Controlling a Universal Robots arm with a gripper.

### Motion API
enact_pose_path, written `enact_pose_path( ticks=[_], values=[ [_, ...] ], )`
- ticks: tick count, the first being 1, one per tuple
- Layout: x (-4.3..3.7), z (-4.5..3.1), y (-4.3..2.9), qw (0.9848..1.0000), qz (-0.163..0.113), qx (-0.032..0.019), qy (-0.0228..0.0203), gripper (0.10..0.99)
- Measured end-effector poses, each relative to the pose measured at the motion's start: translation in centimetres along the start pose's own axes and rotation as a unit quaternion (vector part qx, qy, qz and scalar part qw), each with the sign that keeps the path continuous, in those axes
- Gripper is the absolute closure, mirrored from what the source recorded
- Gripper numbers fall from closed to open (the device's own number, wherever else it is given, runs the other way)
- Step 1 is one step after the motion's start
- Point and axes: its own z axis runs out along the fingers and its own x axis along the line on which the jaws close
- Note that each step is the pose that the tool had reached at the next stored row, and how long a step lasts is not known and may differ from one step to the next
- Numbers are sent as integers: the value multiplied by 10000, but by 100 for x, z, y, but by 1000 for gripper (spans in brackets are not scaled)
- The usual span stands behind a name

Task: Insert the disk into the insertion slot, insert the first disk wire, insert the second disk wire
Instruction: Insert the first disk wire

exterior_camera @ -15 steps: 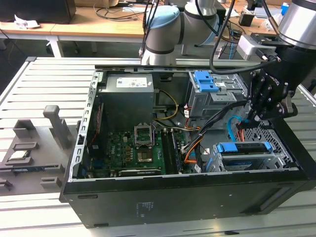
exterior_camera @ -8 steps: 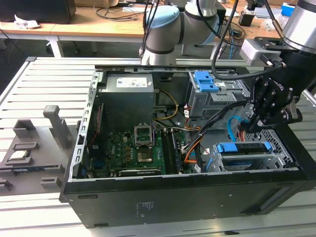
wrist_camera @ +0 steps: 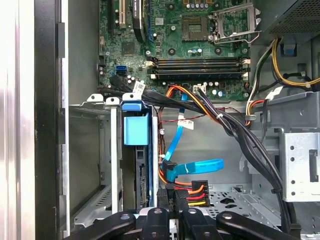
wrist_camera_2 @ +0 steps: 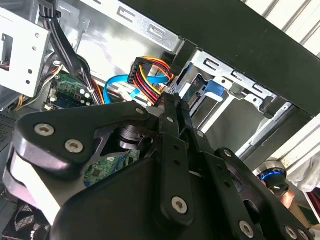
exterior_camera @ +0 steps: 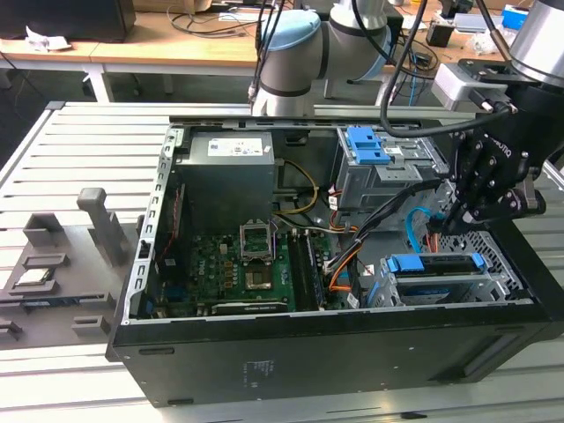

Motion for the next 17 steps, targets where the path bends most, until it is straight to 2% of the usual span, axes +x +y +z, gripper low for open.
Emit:
enact_pose_path(
  ticks=[2,5,8,11,17],
  values=[
    [10,1,0,10000,0,0,1,918],
    [98,19,-3,10000,0,0,-1,918],
    [127,59,-5,10000,0,0,1,918],
    [193,100,-7,10000,0,0,0,918],
    [210,148,-13,10000,0,0,0,918]
  ],
)
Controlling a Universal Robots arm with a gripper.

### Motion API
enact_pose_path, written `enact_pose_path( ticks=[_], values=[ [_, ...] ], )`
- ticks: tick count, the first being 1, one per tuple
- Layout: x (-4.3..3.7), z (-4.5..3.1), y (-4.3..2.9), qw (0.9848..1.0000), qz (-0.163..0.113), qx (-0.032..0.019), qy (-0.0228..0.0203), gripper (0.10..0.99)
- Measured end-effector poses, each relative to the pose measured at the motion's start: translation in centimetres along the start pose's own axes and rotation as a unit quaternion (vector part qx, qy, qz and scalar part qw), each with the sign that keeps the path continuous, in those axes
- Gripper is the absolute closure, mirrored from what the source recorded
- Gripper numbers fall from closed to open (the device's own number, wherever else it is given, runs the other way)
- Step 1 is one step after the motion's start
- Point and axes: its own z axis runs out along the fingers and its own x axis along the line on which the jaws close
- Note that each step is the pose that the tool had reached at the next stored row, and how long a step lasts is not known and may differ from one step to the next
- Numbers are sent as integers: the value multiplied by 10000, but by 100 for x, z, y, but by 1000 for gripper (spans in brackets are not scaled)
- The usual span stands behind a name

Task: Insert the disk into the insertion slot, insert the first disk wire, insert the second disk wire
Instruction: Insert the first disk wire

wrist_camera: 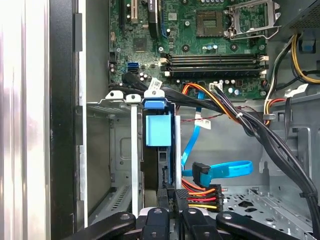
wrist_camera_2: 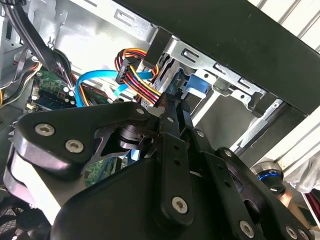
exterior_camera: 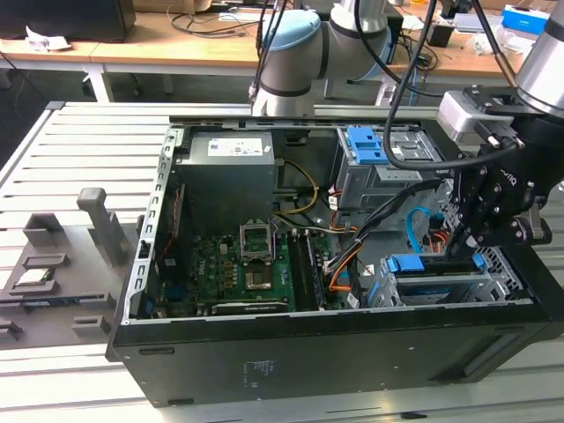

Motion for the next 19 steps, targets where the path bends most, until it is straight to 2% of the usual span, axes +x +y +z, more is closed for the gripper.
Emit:
enact_pose_path(
  ticks=[11,16,17,18,19],
  values=[
    [18,75,-17,10000,-1,0,5,918],
    [21,94,-17,10000,0,0,-5,906],
    [22,85,-17,10000,0,0,4,843],
    [23,64,-16,10000,0,0,3,843],
    [26,13,-14,10000,0,0,3,843]
  ],
)
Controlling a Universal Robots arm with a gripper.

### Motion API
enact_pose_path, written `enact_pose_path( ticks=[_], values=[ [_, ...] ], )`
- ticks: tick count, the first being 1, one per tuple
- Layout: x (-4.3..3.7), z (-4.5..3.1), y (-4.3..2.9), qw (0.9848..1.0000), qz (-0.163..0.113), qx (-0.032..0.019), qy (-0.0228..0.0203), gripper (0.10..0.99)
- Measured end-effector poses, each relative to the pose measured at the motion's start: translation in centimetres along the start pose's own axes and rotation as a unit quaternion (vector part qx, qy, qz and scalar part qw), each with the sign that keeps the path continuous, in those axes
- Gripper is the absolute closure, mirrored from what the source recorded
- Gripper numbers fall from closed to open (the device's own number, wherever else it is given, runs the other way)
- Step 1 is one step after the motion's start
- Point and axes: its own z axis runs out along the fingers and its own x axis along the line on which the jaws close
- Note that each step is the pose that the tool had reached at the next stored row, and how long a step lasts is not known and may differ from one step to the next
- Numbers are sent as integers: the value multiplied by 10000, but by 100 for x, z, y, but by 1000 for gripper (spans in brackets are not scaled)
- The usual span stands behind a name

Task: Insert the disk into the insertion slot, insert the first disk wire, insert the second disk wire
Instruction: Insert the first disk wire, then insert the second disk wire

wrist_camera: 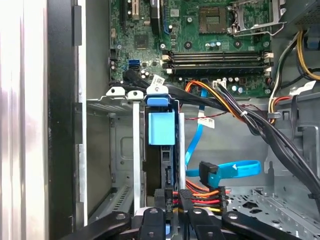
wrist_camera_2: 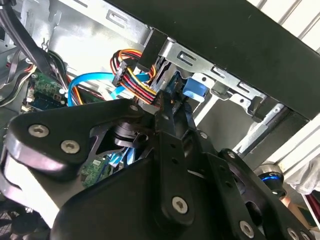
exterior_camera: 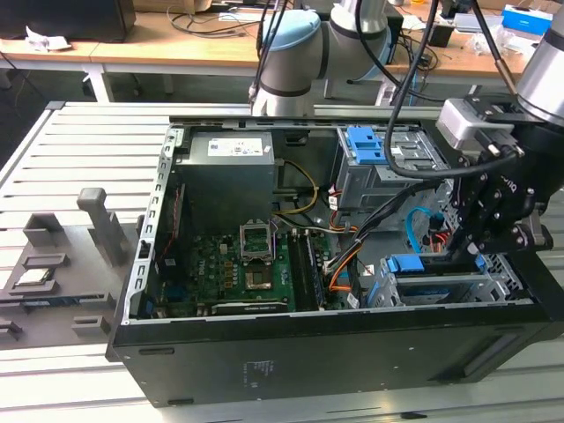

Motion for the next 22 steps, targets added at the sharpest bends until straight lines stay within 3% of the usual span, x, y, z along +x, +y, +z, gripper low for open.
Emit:
enact_pose_path(
  ticks=[3,5,8,16,17,18,19,22],
  values=[
    [-11,-127,5,10000,0,0,0,843],
    [-34,-287,12,10000,0,0,0,980],
    [-45,-438,18,10000,0,0,1,980],
    [-45,-444,18,10000,0,0,0,980],
    [-45,-445,18,10000,0,0,1,851],
    [-45,-445,18,10000,0,0,0,851],
    [-49,-447,19,10000,0,0,3,784],
    [-162,-433,51,10000,-3,0,2,784]
  ],
)
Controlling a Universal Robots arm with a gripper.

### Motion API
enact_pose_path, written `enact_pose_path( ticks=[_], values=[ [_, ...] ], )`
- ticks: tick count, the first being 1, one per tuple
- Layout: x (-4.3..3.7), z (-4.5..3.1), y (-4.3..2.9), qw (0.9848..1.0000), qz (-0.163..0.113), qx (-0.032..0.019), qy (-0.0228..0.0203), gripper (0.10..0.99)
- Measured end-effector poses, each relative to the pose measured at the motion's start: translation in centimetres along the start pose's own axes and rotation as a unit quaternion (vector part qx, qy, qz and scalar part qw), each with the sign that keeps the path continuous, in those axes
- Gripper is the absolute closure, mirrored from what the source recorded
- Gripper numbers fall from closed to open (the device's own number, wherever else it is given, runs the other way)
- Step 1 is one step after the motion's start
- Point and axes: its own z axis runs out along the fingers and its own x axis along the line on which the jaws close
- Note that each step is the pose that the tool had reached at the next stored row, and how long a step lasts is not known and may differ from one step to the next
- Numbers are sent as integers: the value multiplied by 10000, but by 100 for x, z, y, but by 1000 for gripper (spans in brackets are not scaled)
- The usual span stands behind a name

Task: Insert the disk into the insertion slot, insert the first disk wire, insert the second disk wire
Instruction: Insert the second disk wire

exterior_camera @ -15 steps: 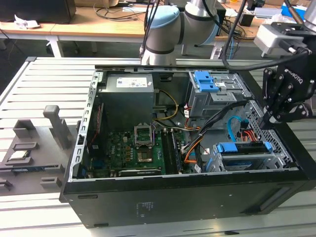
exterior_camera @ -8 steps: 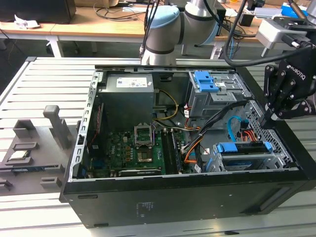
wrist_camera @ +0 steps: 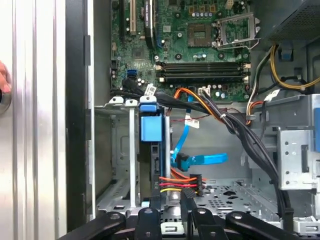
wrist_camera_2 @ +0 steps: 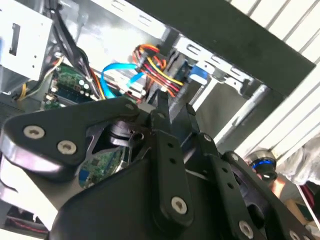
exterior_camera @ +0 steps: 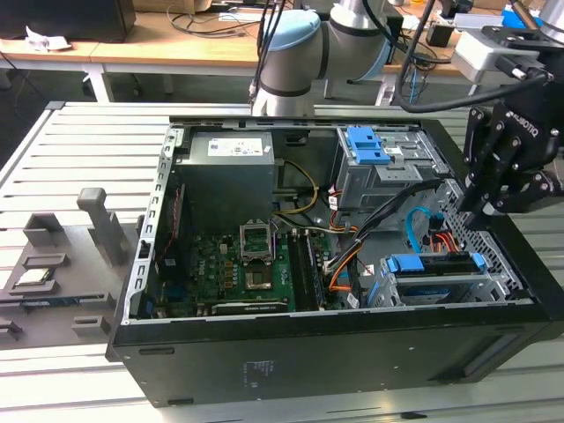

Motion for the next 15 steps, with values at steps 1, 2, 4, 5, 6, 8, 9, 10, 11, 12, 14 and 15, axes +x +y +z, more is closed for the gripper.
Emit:
enact_pose_path(
  ticks=[1,2,4,5,6,8,9,10,11,12,14,15],
  values=[
    [-19,10,34,10000,0,0,0,784],
    [-32,24,79,10000,0,0,-2,784],
    [-37,47,169,10000,-1,0,1,784],
    [-37,75,239,10000,-1,0,-1,784],
    [-38,97,277,10000,-2,0,-1,784],
    [-39,126,315,10000,-2,0,0,784],
    [-39,129,321,10000,-2,0,0,784],
    [-39,128,321,10000,-3,0,1,784],
    [-39,128,323,10000,-3,0,1,784],
    [-39,129,324,10000,-3,1,0,784],
    [-39,130,327,10000,-2,0,0,800],
    [-39,129,327,10000,-3,0,0,800]
  ],
)
